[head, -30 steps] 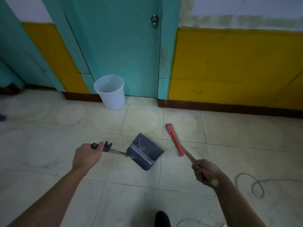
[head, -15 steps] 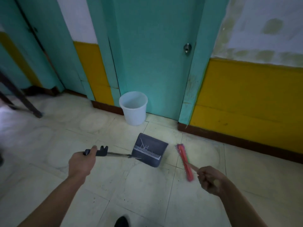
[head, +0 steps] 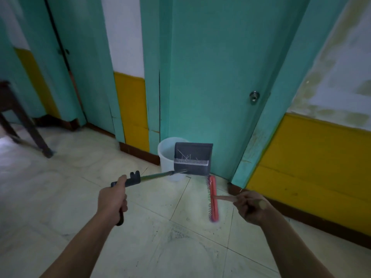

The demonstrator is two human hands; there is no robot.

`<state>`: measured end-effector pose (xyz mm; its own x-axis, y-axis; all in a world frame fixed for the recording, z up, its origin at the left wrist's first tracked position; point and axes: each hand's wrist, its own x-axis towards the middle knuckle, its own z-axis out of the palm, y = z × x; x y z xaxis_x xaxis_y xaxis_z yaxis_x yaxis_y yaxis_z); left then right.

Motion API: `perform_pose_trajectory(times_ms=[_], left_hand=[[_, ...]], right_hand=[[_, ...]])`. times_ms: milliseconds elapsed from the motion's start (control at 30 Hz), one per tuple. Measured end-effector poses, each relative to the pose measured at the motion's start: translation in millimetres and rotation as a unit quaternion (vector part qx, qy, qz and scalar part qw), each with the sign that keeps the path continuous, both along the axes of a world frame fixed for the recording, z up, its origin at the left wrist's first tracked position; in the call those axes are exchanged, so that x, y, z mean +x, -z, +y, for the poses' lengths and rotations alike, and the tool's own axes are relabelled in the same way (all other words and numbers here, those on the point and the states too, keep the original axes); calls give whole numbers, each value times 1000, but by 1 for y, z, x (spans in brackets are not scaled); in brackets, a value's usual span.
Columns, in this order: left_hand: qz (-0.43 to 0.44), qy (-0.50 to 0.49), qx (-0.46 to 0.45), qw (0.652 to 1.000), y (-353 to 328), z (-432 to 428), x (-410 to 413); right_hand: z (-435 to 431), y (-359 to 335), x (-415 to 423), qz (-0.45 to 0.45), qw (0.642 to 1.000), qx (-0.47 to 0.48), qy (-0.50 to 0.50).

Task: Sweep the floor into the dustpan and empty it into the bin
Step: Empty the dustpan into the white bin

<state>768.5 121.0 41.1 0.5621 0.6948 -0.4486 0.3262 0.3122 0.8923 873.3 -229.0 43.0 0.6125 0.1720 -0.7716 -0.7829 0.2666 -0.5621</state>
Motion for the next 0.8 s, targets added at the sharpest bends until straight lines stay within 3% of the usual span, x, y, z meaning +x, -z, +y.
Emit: perform_pose_trajectory(times_ms=[367, 600, 800], left_hand=[[-56, -38, -194, 979, 7, 37, 96], [-78, -95, -331, 936, 33, 36, 166], [-126, -159, -435, 877, 36, 37, 221]], right_hand=[[59, 5, 88, 11, 1000, -2, 7], [67, 27, 168, 28, 999, -27, -7], [69, 35, 239, 40, 997, -33, -51]])
